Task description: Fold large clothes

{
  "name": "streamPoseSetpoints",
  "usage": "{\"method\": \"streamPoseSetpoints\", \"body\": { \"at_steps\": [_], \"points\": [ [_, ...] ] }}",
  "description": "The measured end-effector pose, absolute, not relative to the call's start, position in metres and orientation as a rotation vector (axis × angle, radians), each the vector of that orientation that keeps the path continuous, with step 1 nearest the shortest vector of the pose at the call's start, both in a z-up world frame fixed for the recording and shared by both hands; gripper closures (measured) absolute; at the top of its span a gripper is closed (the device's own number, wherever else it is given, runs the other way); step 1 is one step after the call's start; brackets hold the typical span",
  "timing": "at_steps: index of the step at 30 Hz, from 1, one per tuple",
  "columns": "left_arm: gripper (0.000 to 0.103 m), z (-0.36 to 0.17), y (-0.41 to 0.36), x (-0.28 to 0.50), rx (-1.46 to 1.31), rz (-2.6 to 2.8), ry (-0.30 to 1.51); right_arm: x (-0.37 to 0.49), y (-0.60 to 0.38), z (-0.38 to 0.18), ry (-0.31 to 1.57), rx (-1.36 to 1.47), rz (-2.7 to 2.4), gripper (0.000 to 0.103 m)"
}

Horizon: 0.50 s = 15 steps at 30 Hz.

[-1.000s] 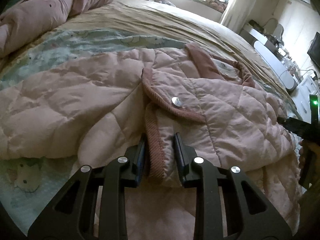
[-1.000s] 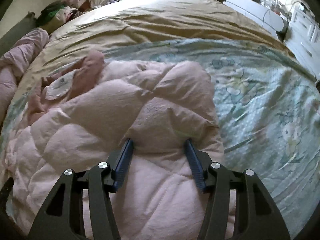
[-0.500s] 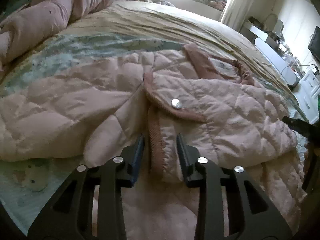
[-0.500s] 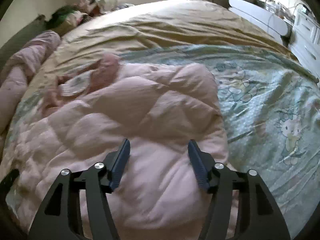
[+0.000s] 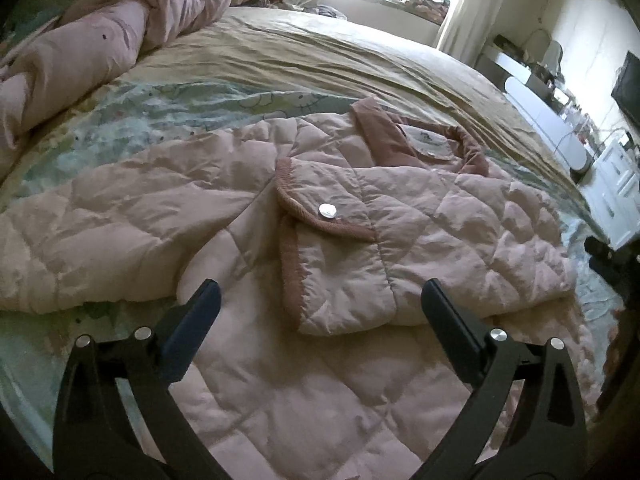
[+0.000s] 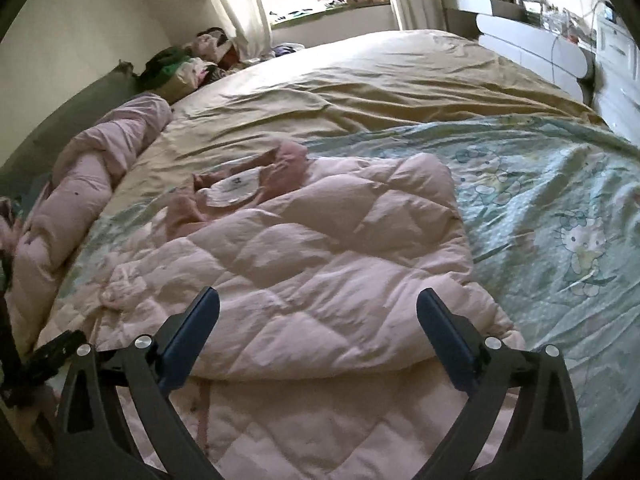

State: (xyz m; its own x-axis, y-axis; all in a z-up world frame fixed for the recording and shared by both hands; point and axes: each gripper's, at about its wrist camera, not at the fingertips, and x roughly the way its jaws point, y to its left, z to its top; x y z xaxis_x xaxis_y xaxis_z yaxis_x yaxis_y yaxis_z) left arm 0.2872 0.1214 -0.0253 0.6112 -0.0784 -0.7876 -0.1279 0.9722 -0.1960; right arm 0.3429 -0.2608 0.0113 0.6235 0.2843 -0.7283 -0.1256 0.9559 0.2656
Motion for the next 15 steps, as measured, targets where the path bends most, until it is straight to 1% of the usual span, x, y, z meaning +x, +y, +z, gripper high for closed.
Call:
{"method": "streamPoseSetpoints", "body": {
  "at_steps": [15],
  "points": [
    [0.009,-0.016,0.144,0.269,-0.259,0.09,0.897,0.314,-0.216,0.036,0.816,0.142,0.316,0.004]
  ]
}}
